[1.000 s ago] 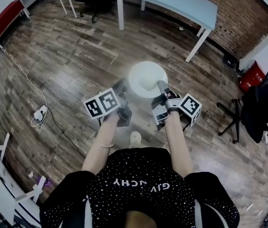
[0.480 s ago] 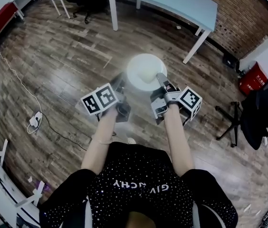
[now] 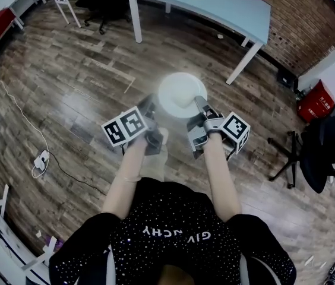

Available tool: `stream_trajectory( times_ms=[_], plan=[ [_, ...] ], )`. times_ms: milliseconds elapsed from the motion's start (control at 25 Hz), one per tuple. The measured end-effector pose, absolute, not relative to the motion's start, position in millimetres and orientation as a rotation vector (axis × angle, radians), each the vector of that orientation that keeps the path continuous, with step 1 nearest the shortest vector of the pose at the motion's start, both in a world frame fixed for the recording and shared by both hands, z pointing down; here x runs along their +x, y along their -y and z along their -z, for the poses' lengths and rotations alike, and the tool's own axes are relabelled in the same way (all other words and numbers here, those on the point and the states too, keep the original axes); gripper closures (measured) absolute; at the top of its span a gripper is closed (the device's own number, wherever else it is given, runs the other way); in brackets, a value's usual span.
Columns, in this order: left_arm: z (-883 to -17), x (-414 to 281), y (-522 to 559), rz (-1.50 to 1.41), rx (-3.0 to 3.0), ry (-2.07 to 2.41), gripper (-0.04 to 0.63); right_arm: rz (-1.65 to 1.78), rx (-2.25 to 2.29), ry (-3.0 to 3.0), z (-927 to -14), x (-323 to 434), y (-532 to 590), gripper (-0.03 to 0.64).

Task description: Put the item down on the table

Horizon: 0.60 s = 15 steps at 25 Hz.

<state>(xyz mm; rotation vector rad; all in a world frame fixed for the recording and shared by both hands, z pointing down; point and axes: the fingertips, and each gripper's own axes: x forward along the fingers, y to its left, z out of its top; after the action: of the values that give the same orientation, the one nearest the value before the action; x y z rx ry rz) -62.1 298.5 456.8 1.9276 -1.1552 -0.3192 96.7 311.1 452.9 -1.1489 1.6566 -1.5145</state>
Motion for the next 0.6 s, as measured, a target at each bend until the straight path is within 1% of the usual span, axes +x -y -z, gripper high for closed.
stream_trajectory(
  times_ms=[600],
  plan=[
    [-451.6, -39.0, -74.2, 0.268, 1.933, 1.113, 0.58, 1.529, -1.182, -1.601, -448.4, 113.7, -98.7, 0.586]
  ],
)
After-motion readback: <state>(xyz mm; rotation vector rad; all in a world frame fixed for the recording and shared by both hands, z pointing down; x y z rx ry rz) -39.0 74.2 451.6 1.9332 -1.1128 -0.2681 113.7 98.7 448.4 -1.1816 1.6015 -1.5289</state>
